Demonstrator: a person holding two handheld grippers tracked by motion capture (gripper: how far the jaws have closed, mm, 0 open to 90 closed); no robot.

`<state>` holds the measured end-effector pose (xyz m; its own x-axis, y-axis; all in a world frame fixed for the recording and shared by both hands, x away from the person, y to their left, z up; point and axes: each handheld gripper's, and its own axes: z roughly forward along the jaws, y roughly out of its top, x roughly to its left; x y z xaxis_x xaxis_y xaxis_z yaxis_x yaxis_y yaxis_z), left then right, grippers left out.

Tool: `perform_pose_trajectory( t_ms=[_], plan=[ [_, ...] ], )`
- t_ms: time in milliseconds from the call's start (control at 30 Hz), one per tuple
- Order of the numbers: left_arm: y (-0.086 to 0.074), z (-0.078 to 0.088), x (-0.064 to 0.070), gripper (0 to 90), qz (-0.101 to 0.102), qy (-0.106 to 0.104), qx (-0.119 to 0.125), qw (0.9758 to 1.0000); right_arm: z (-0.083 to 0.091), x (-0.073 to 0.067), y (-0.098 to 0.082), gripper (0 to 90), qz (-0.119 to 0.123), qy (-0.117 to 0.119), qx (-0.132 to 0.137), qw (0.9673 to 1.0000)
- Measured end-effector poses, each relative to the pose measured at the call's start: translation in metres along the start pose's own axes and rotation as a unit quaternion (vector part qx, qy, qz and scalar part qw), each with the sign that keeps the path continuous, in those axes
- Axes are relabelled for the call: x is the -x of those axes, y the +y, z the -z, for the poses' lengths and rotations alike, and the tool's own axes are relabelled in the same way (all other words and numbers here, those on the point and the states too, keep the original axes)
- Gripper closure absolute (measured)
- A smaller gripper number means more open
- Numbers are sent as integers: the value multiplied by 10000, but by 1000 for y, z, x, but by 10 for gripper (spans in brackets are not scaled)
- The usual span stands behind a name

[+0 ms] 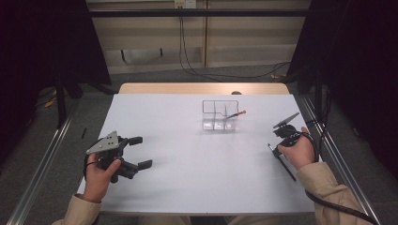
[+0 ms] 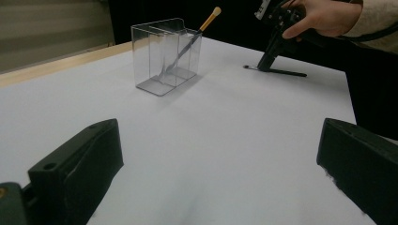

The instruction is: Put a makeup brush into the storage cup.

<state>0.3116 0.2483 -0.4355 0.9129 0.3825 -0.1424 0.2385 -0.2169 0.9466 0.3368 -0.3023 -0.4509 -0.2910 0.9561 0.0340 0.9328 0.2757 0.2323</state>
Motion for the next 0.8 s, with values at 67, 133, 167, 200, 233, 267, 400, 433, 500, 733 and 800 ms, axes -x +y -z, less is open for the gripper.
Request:
perform_pose_trajectory(
  t_ms=[67,133,167,200,233,267,400,433,500,733,800],
  plan=[
    [0,0,0,5,-9,-10,-3,10000,0,-2,1,829,40,-54,-18,10000],
    [0,0,0,5,-18,-5,-10,10000,0,-3,2,830,36,-97,-60,9999],
    [0,0,0,5,-9,-8,-10,10000,0,-2,3,831,40,-93,-91,9999],
    [0,0,0,5,-5,-5,-10,10000,0,-2,3,833,8,-83,-103,9999],
    [0,0,0,5,0,-7,-7,10000,0,-2,3,837,19,-81,-104,9999],
    [0,0,0,5,-1,-2,-8,10000,0,-2,3,840,17,-82,-112,9999],
    [0,0,0,5,-15,11,-18,10000,0,-1,3,844,49,-48,-110,9999],
    [0,0,1,5,-13,12,-15,10000,0,-1,3,845,13,-32,-98,9999],
    [0,1,1,5,-21,14,-17,10000,1,0,2,845,-11,19,-85,10000],
    [0,2,0,5,-19,20,-12,10000,5,-1,1,846,22,250,407,9989],
    [0,2,1,5,-30,17,-18,10000,8,-2,1,845,-24,341,503,9982]
  ],
)
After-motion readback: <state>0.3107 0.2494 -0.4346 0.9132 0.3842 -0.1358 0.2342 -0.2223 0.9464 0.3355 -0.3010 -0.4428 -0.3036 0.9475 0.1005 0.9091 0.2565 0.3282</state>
